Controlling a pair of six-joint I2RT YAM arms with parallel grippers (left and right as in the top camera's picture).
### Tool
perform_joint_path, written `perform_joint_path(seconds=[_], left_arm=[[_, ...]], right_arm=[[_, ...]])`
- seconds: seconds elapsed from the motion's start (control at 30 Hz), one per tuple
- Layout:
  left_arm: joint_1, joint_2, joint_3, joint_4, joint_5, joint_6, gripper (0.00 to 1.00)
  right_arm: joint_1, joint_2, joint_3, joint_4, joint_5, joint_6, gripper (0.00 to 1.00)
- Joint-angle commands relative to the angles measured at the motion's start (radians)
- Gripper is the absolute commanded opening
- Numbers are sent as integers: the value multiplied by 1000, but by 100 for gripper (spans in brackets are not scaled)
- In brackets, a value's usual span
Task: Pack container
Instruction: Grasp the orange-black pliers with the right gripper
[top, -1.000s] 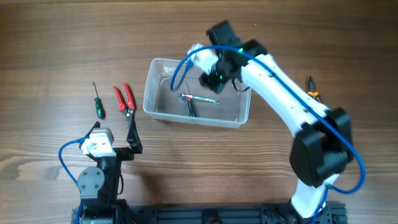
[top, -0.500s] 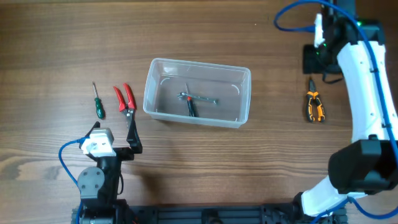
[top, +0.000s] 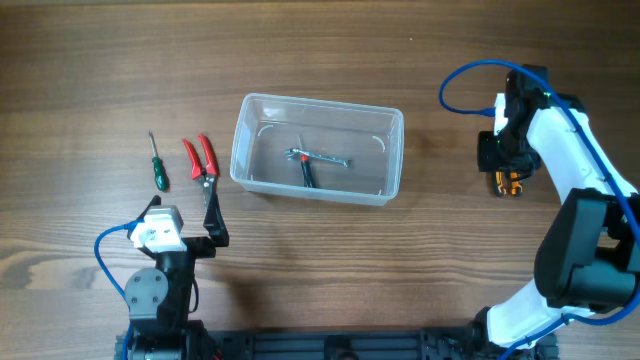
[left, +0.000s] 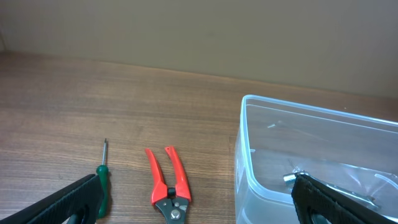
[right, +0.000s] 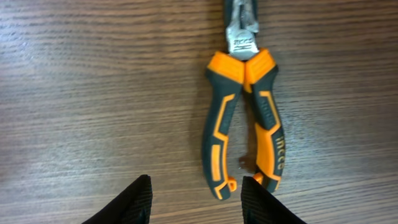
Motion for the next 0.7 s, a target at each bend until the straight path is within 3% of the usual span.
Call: perform_joint_path(seconds=[0.0, 0.6, 0.67], left_arm=[[6, -7, -4, 1, -2, -16, 100], [6, -7, -4, 1, -2, -16, 100], [6, -7, -4, 1, -2, -16, 100]], right_arm=[[-43, 13, -6, 17, -13, -6, 46], [-80, 241, -7, 118, -99, -56, 46], [-80, 246, -6, 118, -100, -56, 21]])
